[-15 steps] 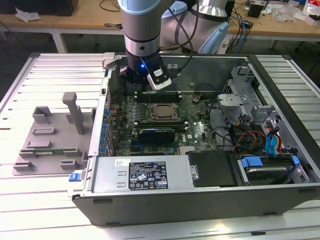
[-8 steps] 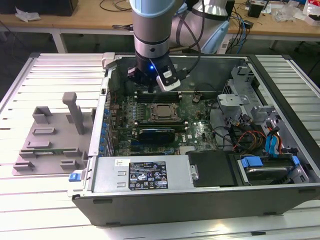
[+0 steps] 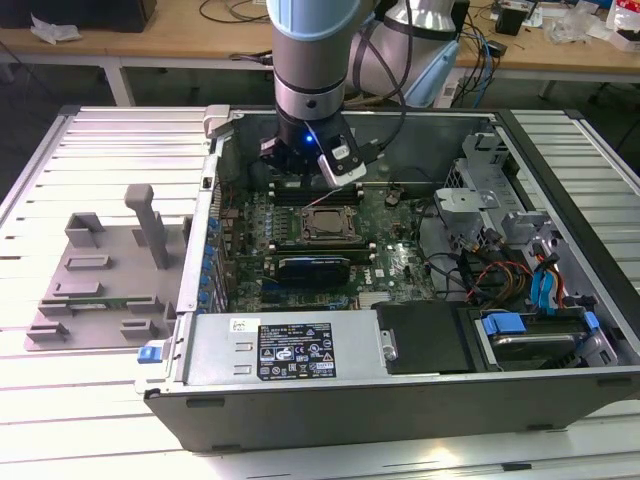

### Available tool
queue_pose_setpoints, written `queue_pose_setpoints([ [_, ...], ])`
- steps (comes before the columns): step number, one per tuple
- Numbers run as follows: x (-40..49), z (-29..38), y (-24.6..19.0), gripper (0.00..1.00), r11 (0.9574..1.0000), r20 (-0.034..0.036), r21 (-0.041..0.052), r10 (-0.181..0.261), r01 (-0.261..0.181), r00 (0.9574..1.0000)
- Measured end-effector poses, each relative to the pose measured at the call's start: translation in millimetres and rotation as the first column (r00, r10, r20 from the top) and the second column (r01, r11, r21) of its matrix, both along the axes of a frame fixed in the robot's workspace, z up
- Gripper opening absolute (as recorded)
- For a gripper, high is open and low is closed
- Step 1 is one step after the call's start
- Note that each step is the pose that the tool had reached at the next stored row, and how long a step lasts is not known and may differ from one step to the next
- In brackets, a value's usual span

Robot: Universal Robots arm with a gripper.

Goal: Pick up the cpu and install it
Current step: 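Install the first cpu locking lever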

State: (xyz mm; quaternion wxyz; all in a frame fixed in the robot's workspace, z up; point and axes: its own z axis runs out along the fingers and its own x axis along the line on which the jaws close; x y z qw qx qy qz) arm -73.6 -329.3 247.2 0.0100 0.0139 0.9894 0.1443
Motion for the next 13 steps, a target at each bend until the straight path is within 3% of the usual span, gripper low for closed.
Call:
queue_pose_setpoints([
  [3,7.1,-1.6,0.0,0.11,1.0000,0.0002,-0.0053,-0.002,0.002,1.0000],
  [7,18.8,-4.7,0.0,0.11,0.9998,0.0001,-0.0058,-0.017,0.017,0.9999],
  [10,19.8,-6.2,0.0,0.11,0.9985,0.0001,-0.0061,-0.054,0.054,0.9985],
  [12,19.8,-7.7,0.0,0.11,0.9946,0.0001,-0.0061,-0.104,0.104,0.9946],
  [13,20.5,-10.2,0.0,0.11,0.9898,0.0001,-0.0061,-0.142,0.142,0.9898],
])
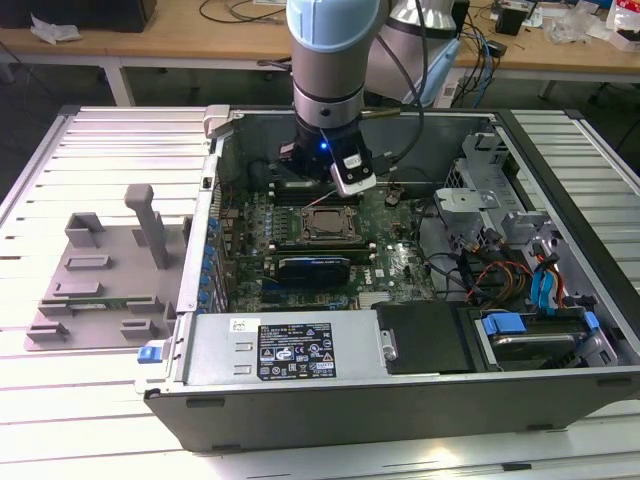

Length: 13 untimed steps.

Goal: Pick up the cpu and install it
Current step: 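Install the first cpu locking lever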

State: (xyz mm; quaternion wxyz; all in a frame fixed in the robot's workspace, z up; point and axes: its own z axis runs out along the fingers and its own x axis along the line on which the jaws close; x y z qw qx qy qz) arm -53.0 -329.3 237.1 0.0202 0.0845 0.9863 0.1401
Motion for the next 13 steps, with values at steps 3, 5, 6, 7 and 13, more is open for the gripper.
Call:
queue_pose_setpoints([
  [3,0.8,-3.8,0.4,0.11,0.9993,0.0000,-0.0001,-0.037,0.037,0.9993],
  [5,1.0,-4.9,2.0,0.11,0.9989,0.0000,0.0000,-0.046,0.046,0.9989],
  [6,1.0,-5.9,4.2,0.11,0.9986,0.0000,0.0000,-0.053,0.053,0.9986],
  [7,1.0,-6.9,7.3,0.11,0.9983,0.0000,-0.0001,-0.058,0.058,0.9983],
  [13,1.0,-13.2,15.1,0.11,0.9971,0.0003,-0.0046,-0.076,0.076,0.9971],
])
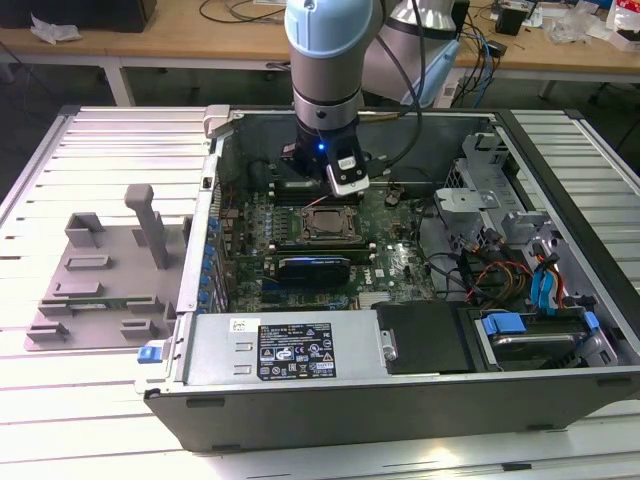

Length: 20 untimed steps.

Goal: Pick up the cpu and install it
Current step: 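Install the first cpu locking lever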

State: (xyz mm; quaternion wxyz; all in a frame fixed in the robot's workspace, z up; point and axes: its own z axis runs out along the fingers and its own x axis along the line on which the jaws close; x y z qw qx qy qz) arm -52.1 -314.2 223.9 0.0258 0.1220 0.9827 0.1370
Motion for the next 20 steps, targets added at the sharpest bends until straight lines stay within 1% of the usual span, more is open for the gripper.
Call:
queue_pose_setpoints([
  [4,0.0,-0.8,0.3,0.11,1.0000,0.0000,-0.0010,-0.001,0.001,1.0000],
  [9,0.7,-5.3,0.3,0.11,1.0000,0.0001,-0.0060,-0.006,0.006,1.0000],
  [11,1.4,-7.1,0.3,0.11,0.9998,0.0000,-0.0074,-0.018,0.018,0.9998],
  [12,1.4,-8.2,0.3,0.11,0.9994,0.0000,-0.0084,-0.033,0.033,0.9995],
  [13,1.5,-9.1,0.3,0.11,0.9987,0.0001,-0.0092,-0.050,0.050,0.9987],
  [15,1.4,-10.7,0.3,0.11,0.9956,0.0002,-0.0118,-0.093,0.093,0.9957],
  [19,1.6,-11.9,0.3,0.11,0.9903,0.0007,-0.0153,-0.138,0.138,0.9904],
  [20,1.6,-12.3,0.4,0.11,0.9882,0.0009,-0.0166,-0.152,0.152,0.9883],
])
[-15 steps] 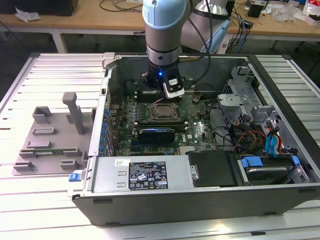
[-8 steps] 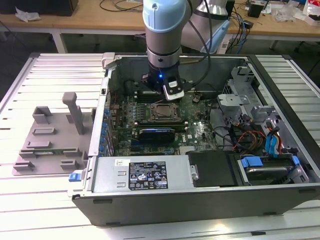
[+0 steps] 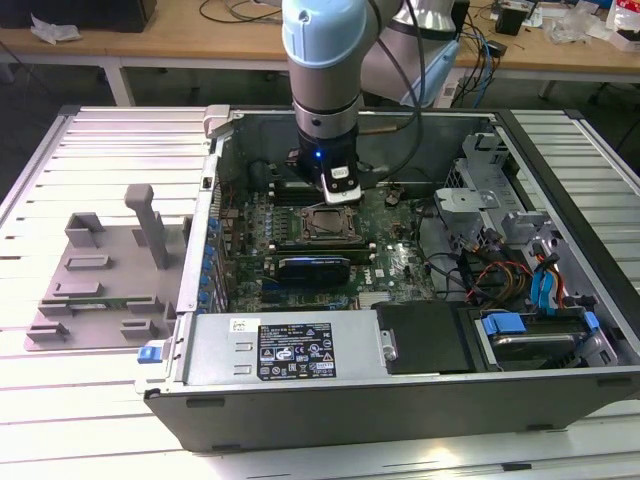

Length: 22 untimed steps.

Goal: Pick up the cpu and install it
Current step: 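Install the first cpu locking lever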

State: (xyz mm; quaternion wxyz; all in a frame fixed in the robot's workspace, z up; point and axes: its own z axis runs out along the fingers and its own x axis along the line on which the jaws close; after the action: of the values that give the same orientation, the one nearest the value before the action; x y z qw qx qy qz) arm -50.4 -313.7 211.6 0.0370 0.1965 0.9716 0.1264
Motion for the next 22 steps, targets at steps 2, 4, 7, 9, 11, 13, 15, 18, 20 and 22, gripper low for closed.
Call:
queue_pose_setpoints([
  [2,0.0,-0.1,0.6,0.11,1.0000,-0.0001,-0.0035,-0.009,0.009,1.0000],
  [4,0.0,-0.3,2.2,0.11,0.9998,0.0000,-0.0056,-0.018,0.018,0.9998],
  [7,0.0,-0.4,7.2,0.11,0.9995,0.0000,-0.0056,-0.030,0.030,0.9995],
  [9,-0.1,-0.6,9.2,0.11,0.9993,0.0003,-0.0057,-0.037,0.037,0.9993],
  [11,-0.1,-1.8,10.2,0.11,0.9990,0.0013,-0.0088,-0.044,0.044,0.9990],
  [13,-0.1,-3.8,10.2,0.11,0.9985,0.0021,-0.0168,-0.052,0.052,0.9987],
  [15,-0.1,-4.9,10.4,0.11,0.9982,0.0027,-0.0222,-0.056,0.056,0.9985],
  [18,-0.1,-6.9,11.4,0.11,0.9975,0.0040,-0.0311,-0.063,0.063,0.9980],
  [20,-0.1,-9.8,12.1,0.11,0.9963,0.0055,-0.0432,-0.074,0.074,0.9972],
  [22,-0.2,-11.7,12.6,0.11,0.9953,0.0062,-0.0513,-0.082,0.082,0.9966],
])
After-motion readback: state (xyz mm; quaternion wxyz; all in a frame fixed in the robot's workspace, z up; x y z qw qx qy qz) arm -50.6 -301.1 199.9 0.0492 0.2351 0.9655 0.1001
